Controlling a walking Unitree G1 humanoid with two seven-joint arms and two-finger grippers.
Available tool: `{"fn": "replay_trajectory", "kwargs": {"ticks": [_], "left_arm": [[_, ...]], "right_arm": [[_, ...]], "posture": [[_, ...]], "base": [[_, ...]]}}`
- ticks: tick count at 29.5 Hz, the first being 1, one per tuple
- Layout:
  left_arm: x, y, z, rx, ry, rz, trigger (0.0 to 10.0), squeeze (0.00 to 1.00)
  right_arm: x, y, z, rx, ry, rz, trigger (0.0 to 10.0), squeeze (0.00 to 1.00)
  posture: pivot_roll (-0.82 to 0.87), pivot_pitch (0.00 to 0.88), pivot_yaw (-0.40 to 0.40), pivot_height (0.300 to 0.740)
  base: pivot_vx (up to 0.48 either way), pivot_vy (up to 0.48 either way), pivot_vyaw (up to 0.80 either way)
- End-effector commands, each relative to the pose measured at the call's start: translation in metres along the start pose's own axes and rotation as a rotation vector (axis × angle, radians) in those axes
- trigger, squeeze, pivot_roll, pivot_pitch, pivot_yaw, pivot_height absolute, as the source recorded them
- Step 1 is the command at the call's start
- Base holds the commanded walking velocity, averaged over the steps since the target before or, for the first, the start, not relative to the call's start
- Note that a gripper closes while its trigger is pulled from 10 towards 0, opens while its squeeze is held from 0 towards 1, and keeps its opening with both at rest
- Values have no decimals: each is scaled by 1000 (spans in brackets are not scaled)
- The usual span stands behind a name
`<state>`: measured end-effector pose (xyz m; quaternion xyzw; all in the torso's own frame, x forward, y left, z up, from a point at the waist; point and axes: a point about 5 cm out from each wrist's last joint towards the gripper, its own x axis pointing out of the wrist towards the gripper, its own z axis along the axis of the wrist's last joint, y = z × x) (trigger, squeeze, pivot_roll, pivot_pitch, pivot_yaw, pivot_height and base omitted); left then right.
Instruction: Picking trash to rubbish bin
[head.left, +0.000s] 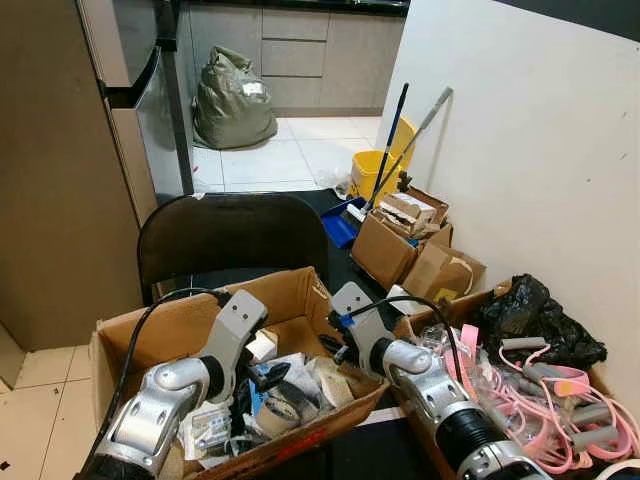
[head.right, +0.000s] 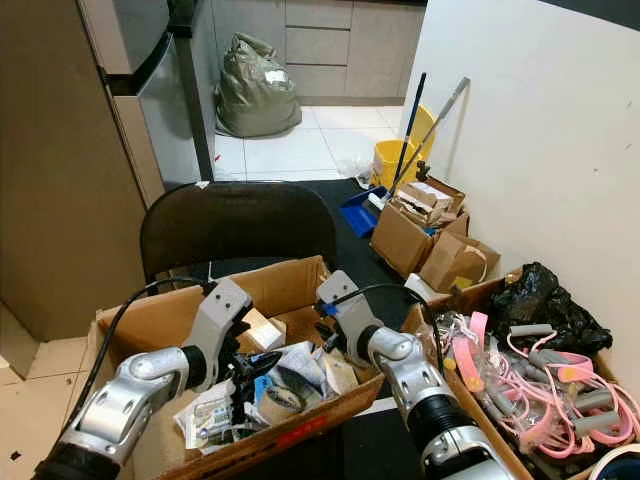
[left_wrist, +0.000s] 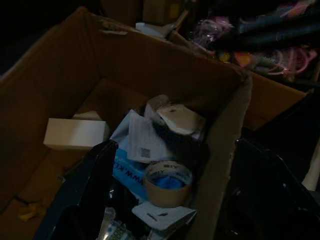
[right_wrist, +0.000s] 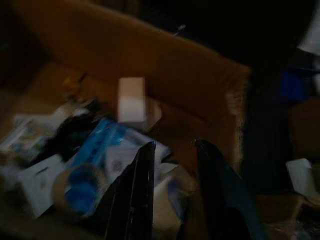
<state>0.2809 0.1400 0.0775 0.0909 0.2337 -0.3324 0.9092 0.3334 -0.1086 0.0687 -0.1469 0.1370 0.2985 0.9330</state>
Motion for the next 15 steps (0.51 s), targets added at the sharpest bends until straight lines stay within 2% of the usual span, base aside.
{"fn": "replay_trajectory", "kwargs": {"ticks": [1,5,7,9,11,13,15], "left_arm": [[0,4,4,35,-23,51,10000,0],[2,24,27,39,-165,293,10000,0],[0,27,39,54,-247,351,10000,0],[-1,29,49,20,-311,412,10000,0],[-1,29,54,-12,-342,431,10000,0],[1,25,60,-10,-370,426,10000,0],[4,23,59,2,-357,426,10000,0]], "right_arm": [[-3,-13,2,32,-26,-94,10000,0],[-15,-40,6,132,-116,-322,10000,0],[-22,-48,6,160,-142,-394,10000,0],[-28,-54,3,226,-161,-450,10000,0],[-32,-56,0,254,-167,-475,10000,0],[-39,-56,-9,281,-158,-508,10000,0],[-42,-56,-14,291,-147,-521,10000,0]], "posture": [[-32,17,-84,740],[-34,20,-84,740],[-41,24,-81,740],[-43,25,-80,740],[-43,25,-80,740],[-47,28,-76,740],[-52,30,-73,740]], "base": [[0,0,0],[0,0,0],[0,0,0],[0,0,0],[0,0,0],[0,0,-662],[0,0,-800]]}}
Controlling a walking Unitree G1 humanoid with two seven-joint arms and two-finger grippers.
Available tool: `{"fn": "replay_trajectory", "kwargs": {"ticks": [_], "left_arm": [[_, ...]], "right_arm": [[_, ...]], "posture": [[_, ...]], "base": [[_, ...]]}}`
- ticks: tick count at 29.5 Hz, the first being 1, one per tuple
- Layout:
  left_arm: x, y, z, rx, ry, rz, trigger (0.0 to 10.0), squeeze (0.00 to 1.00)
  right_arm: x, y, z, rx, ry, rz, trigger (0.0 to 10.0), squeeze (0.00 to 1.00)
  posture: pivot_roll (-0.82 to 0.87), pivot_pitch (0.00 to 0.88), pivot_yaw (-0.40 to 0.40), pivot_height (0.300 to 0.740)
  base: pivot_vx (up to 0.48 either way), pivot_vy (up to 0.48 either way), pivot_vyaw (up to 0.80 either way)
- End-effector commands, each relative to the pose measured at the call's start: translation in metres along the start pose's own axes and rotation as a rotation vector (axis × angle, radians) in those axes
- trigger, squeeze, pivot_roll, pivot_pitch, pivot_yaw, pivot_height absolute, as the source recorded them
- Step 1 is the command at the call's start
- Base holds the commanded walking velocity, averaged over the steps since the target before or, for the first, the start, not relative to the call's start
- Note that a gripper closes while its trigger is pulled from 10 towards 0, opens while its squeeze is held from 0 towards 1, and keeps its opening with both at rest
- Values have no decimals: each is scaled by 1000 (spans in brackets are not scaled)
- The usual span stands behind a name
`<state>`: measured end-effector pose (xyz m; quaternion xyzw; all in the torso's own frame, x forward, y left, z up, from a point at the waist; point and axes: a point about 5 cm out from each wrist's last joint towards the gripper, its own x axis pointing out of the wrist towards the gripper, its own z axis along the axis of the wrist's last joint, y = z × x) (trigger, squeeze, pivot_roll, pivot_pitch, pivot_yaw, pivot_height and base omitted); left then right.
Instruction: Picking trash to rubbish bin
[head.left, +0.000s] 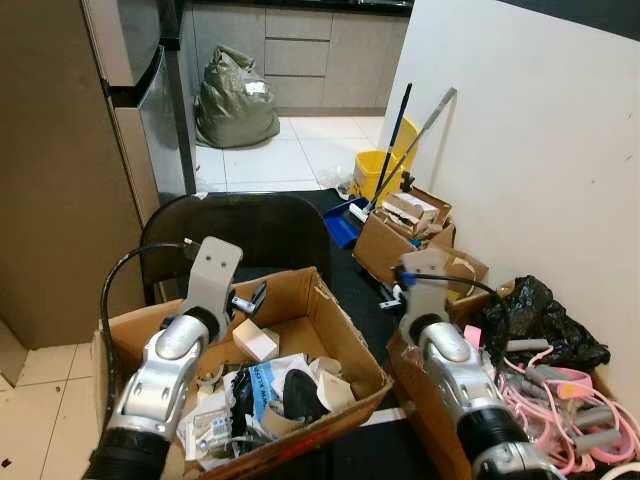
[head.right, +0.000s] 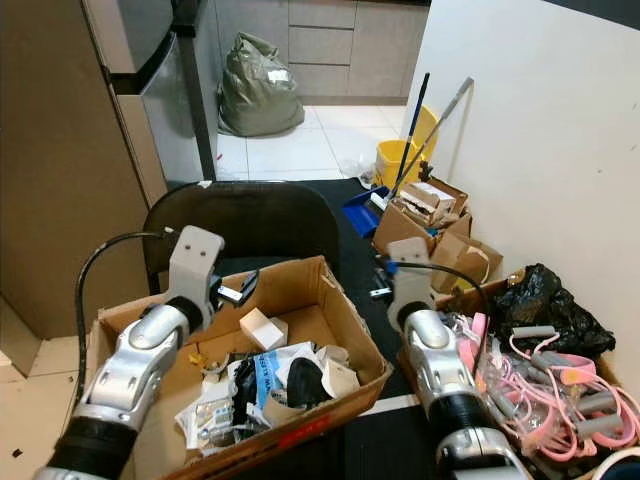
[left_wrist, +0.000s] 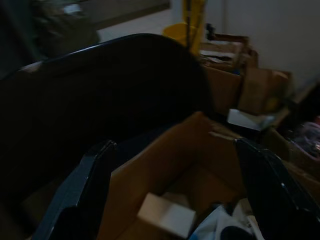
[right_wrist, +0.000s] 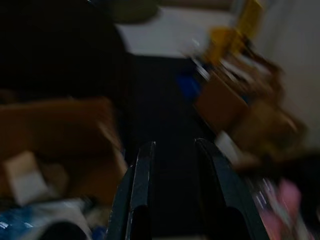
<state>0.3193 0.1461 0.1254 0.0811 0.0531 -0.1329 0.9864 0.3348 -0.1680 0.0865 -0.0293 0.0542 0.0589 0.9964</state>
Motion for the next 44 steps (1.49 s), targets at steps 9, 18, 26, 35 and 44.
{"fn": "replay_trajectory", "kwargs": {"ticks": [9,18,26,35,44], "left_arm": [[5,-26,1,61,-36,-90,10000,0],[7,-28,0,74,-35,-97,10000,0],[8,-29,-3,79,-30,-93,10000,0],[10,-32,-2,85,-44,-100,10000,0],[13,-27,-6,99,-11,-57,10000,0]], "right_arm": [[-21,-12,-19,25,42,-92,10000,0],[-28,-10,-20,37,46,-102,10000,0],[-33,-15,-19,31,58,-135,10000,0],[-34,-16,-19,39,61,-160,10000,0],[-36,-15,-19,36,65,-168,10000,0]], "posture": [[-62,43,-67,740],[-64,47,-66,740],[-71,49,-68,740],[-72,54,-63,740],[-73,57,-63,740]], "base": [[0,0,-800],[0,0,-800],[0,0,-800],[0,0,-800],[0,0,-800]]}}
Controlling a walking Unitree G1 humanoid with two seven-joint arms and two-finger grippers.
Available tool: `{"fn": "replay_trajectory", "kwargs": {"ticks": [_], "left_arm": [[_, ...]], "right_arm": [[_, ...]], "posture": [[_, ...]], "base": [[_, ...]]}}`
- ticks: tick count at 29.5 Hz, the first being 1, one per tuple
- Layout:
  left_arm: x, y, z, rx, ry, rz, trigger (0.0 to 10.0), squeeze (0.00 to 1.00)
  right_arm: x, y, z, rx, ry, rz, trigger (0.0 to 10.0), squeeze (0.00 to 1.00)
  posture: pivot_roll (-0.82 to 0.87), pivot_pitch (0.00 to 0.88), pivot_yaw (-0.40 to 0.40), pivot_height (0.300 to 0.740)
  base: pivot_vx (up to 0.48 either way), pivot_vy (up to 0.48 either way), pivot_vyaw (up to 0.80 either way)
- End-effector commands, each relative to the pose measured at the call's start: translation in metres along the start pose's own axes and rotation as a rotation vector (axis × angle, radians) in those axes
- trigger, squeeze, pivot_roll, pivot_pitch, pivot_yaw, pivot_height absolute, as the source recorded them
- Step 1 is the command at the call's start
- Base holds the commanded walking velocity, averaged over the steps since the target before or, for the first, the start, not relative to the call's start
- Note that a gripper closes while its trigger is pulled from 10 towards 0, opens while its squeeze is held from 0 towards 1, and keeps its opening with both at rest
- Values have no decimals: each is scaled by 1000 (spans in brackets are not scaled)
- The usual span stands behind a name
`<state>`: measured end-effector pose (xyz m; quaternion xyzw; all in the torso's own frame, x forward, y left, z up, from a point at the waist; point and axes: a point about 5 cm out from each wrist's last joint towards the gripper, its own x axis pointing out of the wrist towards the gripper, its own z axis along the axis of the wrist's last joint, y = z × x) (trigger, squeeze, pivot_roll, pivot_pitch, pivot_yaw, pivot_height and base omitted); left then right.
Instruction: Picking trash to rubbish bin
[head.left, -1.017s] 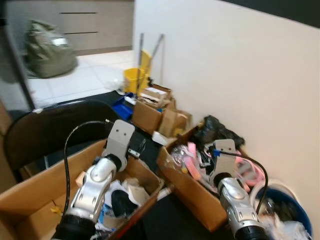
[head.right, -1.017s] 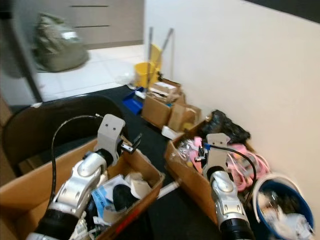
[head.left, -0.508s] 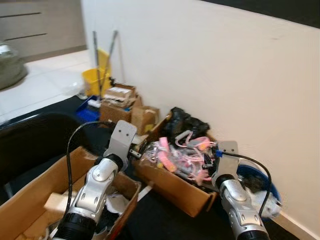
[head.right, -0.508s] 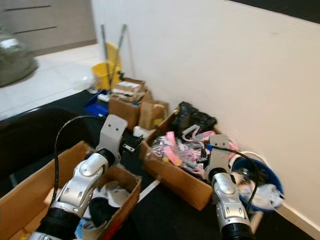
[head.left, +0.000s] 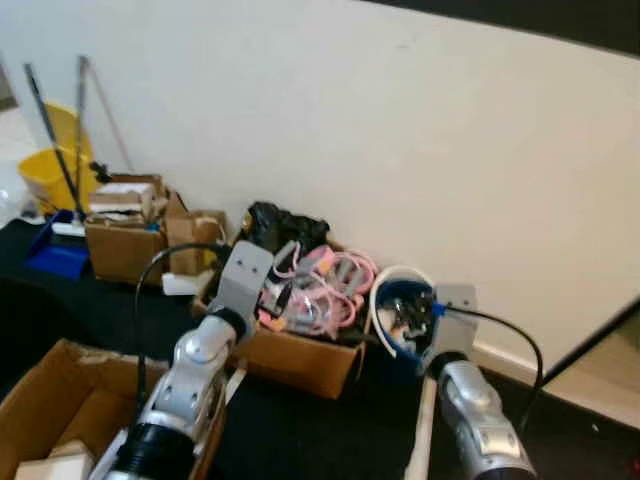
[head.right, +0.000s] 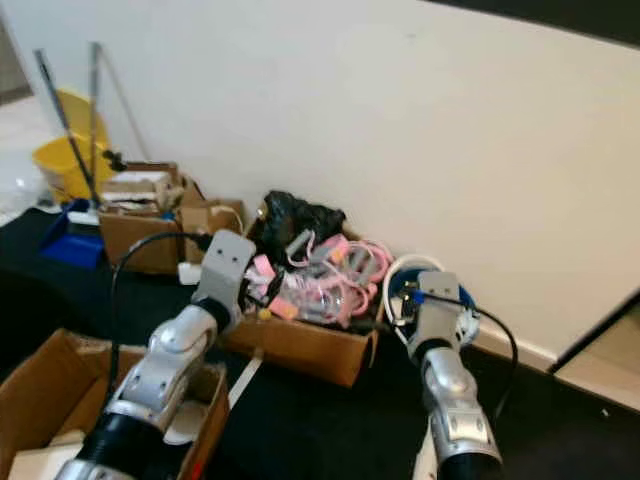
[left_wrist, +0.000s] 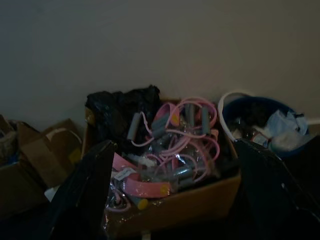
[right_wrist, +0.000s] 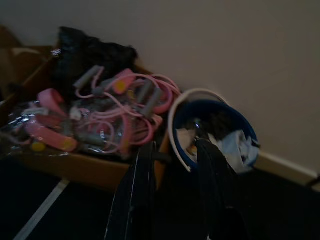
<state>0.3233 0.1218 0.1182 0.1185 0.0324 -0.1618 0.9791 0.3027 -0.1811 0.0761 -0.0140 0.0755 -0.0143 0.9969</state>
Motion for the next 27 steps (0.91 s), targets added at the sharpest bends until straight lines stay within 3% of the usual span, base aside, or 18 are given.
{"fn": "replay_trajectory", "kwargs": {"ticks": [1,10,17,27], "left_arm": [[2,-3,-5,13,32,5,10000,0],[-1,0,-15,-15,42,34,10000,0],[-6,0,-23,-6,65,29,10000,0],[-8,1,-32,-5,90,34,10000,0]], "right_arm": [[-3,-7,-4,-6,17,-26,10000,0],[-7,-10,-7,-5,7,-59,10000,0],[-14,-22,-23,-5,52,-126,10000,0],[-19,-22,-37,-3,102,-123,10000,0]], "posture": [[-74,57,-62,740],[-77,59,-57,740],[-74,45,-59,740],[-69,9,-65,740]], "base": [[0,0,-800],[0,0,-800],[0,0,-800],[0,0,-800]]}}
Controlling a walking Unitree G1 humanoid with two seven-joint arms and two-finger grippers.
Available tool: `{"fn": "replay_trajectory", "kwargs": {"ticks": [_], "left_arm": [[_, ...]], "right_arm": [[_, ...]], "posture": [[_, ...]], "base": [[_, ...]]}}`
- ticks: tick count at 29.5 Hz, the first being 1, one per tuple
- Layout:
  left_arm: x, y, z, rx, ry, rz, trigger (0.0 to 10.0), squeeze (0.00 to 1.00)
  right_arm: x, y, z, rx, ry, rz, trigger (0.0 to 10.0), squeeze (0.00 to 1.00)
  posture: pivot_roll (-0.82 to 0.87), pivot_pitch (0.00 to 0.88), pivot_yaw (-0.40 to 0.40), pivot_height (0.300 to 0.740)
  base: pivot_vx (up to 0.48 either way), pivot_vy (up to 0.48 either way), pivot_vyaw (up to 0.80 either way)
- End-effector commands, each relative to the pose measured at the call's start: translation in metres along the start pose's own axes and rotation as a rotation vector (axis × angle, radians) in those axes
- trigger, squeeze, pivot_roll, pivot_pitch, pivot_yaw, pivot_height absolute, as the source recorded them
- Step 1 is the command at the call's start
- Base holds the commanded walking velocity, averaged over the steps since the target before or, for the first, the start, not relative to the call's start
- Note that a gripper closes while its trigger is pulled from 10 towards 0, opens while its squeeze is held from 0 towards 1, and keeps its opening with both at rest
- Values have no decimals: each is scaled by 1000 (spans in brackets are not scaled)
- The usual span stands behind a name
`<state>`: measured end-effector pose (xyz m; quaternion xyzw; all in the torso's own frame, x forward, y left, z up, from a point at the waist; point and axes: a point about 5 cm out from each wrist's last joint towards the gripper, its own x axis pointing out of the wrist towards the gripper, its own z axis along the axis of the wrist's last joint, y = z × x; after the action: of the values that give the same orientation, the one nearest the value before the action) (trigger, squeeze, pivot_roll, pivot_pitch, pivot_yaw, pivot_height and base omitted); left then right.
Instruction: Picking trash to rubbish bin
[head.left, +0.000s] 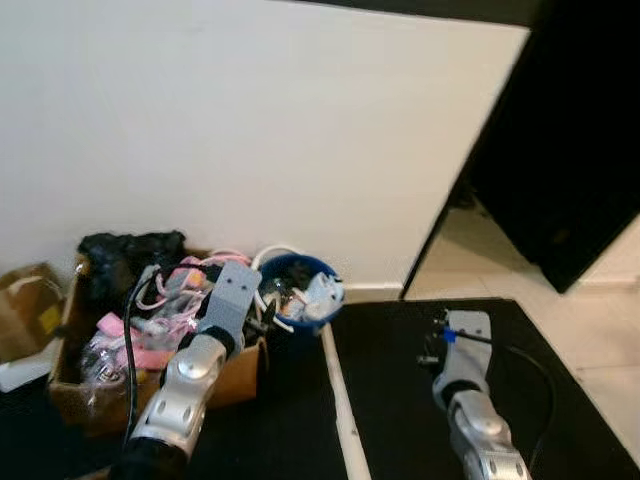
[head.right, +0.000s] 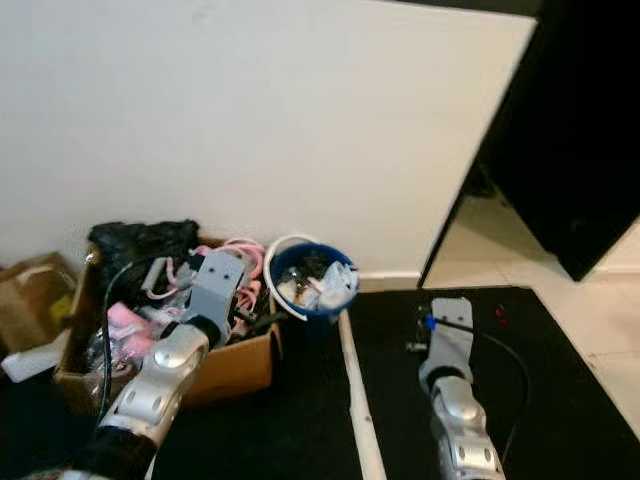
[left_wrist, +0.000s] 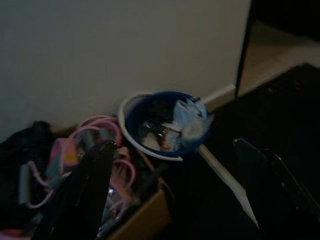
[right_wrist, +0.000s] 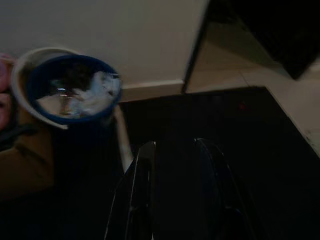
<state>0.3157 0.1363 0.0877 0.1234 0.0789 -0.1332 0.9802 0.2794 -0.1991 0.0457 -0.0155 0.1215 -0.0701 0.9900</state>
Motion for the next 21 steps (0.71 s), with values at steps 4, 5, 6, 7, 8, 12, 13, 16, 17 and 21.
{"fn": "replay_trajectory", "kwargs": {"ticks": [4,5,6,7,8,12,13,16,17,21], "left_arm": [[3,-5,4,-6,-27,-16,10000,0],[3,-5,5,-7,-29,-16,10000,0],[3,-6,5,-14,-32,-15,10000,0],[3,-6,5,-14,-32,-15,10000,0],[4,-7,6,-19,-35,-15,10000,0],[3,-9,4,-7,-29,-23,10000,0],[3,-9,4,-5,-28,-25,10000,0],[3,-9,3,-3,-29,-25,10000,0],[3,-9,3,-3,-29,-24,10000,0],[3,-9,4,-3,-34,-27,10000,0]], "right_arm": [[2,-2,2,-7,-9,-4,10000,0],[2,-2,3,-7,-11,-4,10000,0],[2,-2,4,-7,-14,-4,10000,0],[2,-2,4,-7,-14,-4,10000,0],[3,-3,5,-6,-18,-7,10000,0],[3,-4,5,-7,-20,-11,10000,0],[3,-4,5,-7,-19,-11,10000,0],[2,-4,4,-7,-16,-11,10000,0],[2,-4,3,-7,-15,-12,10000,0],[2,-4,3,-9,-13,-12,10000,0]], "posture": [[-72,12,-66,740],[-71,11,-66,740],[-70,12,-66,740],[-70,12,-66,740],[-71,11,-66,740],[-70,12,-65,740],[-69,13,-67,740],[-68,15,-67,740],[-68,15,-67,740],[-69,17,-68,740]], "base": [[0,0,-800],[0,0,-800],[0,0,-800],[0,0,-800],[0,0,-800],[0,0,-800],[0,0,-800],[0,0,-800],[0,0,-800],[0,0,-800]]}}
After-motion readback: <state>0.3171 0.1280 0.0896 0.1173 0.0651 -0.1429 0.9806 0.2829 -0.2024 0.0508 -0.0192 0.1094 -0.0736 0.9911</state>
